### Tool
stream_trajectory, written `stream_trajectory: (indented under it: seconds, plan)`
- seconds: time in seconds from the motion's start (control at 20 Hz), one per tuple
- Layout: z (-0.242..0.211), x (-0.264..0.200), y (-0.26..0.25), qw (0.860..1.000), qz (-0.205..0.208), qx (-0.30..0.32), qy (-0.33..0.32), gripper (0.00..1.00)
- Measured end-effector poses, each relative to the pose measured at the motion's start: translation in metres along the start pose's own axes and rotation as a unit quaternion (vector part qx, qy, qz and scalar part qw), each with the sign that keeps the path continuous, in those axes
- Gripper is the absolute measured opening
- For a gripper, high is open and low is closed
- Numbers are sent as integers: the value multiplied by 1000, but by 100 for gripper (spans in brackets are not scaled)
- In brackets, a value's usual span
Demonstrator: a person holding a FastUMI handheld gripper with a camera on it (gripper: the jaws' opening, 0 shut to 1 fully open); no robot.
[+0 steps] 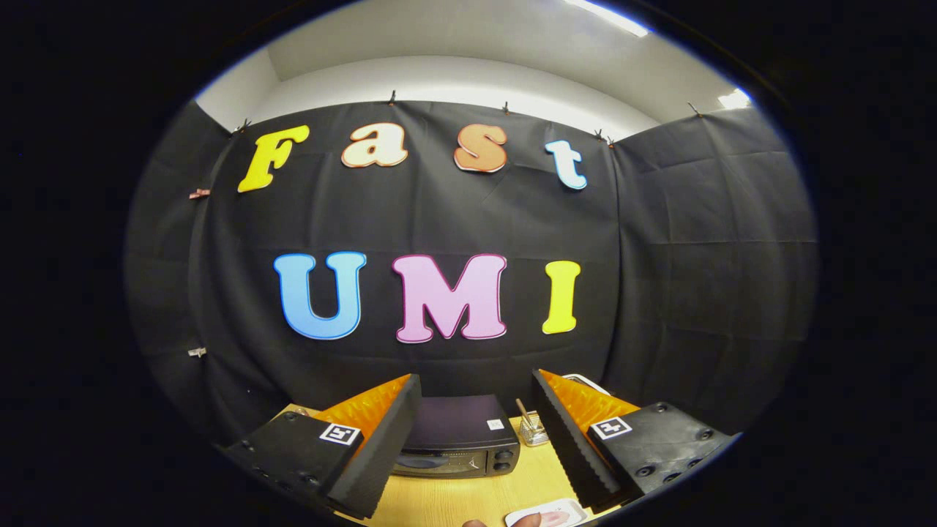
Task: Open the toaster oven, put the food inside, and close the toaster oven door.
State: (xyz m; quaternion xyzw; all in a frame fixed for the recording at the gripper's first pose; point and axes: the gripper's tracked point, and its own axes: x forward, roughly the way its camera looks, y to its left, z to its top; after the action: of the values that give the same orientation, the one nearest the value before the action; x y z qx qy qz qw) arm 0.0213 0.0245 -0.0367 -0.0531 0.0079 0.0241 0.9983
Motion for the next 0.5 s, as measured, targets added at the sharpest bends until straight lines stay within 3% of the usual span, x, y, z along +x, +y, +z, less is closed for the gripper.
stream_trajectory:
  seconds: [0.25, 0.5]
  plan:
    - [-55, 26, 44, 998, 38, 6, 44, 98]
    - [-145, 66, 83, 990, 56, 26, 123, 98]
